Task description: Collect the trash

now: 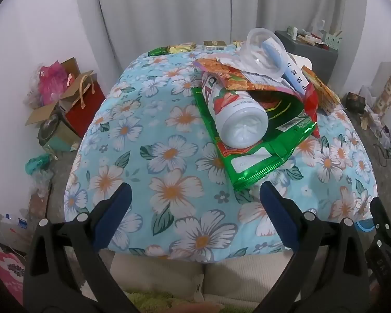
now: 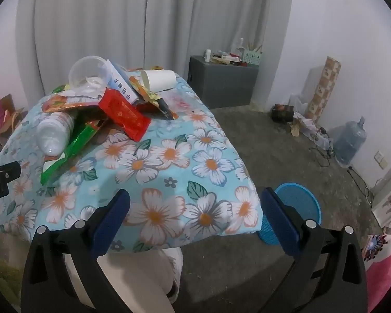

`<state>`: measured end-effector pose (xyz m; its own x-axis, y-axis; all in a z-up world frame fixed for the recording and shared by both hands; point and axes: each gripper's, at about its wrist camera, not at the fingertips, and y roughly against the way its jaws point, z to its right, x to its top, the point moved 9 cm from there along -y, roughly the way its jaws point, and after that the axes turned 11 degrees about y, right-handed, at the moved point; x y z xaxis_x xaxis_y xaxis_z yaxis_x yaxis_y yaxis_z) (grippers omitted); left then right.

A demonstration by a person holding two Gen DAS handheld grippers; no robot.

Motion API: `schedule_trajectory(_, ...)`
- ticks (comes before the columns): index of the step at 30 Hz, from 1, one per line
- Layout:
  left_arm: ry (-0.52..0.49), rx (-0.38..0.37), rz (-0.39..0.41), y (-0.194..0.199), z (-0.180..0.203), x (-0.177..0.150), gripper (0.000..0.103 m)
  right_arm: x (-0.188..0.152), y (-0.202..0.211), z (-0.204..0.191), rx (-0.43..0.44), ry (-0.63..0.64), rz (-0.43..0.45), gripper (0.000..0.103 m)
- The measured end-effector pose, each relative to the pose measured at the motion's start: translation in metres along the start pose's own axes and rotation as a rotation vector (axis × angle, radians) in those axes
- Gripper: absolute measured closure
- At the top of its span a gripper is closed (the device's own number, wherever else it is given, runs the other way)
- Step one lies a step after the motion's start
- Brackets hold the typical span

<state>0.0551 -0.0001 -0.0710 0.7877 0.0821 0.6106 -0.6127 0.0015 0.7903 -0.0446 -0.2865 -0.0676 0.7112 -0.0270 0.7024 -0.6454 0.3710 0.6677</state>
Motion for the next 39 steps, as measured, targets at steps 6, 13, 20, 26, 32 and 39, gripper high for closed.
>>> schedule_trajectory(6, 0.003, -0.005, 0.005, 0.0003, 0.0002, 0.0005, 0.009, -0.0001, -0.0002, -0.0009, 0.003, 0.000, -0.002, 0.005)
schedule_trajectory(13, 0.005, -0.007, 0.006, 0.0004, 0.0004, 0.0004, 0.009, -0.0010, -0.0009, -0.0006, 0.003, -0.003, 0.003, 0.005)
schedule_trajectory(20, 0.005, -0.005, 0.004, 0.0004, 0.0004, 0.0004, 0.009, 0.0000, 0.0000, -0.0030, 0.009, -0.003, -0.002, 0.005)
schedule_trajectory(26, 0.006, -0.001, 0.002, 0.0016, 0.0011, -0.0015, 0.009, -0.0005, -0.0021, -0.0040, 0.008, -0.006, -0.003, 0.005)
schedule_trajectory(32, 0.013, -0.003, -0.002, -0.0020, -0.0006, -0.0021, 0.009, -0.0006, -0.0014, -0.0041, 0.011, -0.008, -0.005, 0.005)
schedule_trajectory(39, 0.016, -0.002, -0.006, -0.0028, -0.0034, -0.0021, 0.009, -0.0007, -0.0015, -0.0032, 0.011, -0.006, -0.005, 0.005)
